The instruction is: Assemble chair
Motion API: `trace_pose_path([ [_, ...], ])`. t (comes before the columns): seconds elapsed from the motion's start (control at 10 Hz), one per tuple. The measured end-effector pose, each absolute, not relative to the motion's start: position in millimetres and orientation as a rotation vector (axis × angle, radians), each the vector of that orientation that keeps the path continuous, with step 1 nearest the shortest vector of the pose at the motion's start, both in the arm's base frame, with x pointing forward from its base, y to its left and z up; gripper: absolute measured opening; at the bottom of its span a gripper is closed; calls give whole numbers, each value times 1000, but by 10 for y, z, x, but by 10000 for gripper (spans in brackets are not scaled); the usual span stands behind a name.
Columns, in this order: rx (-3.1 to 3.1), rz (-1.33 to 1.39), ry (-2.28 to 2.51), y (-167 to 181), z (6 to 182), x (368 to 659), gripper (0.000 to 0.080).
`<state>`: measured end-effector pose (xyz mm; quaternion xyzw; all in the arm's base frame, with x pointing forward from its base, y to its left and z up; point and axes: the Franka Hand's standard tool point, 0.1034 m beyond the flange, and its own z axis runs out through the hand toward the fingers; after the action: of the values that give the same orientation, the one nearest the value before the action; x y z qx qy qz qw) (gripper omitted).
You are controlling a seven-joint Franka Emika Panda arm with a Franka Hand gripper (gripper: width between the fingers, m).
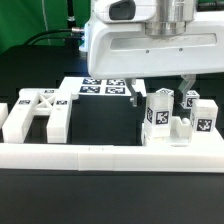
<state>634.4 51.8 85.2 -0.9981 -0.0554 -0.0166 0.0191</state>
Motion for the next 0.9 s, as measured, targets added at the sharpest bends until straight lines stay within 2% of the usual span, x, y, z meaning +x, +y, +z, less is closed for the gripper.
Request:
trace_pose_path([
  [0.1,-3100,-50,-127,518,852,6344,321],
  [0.2,-3100,-51,-129,516,852,6345,285],
  [0.3,-3099,-50,-111,518,852,6344,285],
  [0.9,-2964,-60,880,548,842,6340,285],
])
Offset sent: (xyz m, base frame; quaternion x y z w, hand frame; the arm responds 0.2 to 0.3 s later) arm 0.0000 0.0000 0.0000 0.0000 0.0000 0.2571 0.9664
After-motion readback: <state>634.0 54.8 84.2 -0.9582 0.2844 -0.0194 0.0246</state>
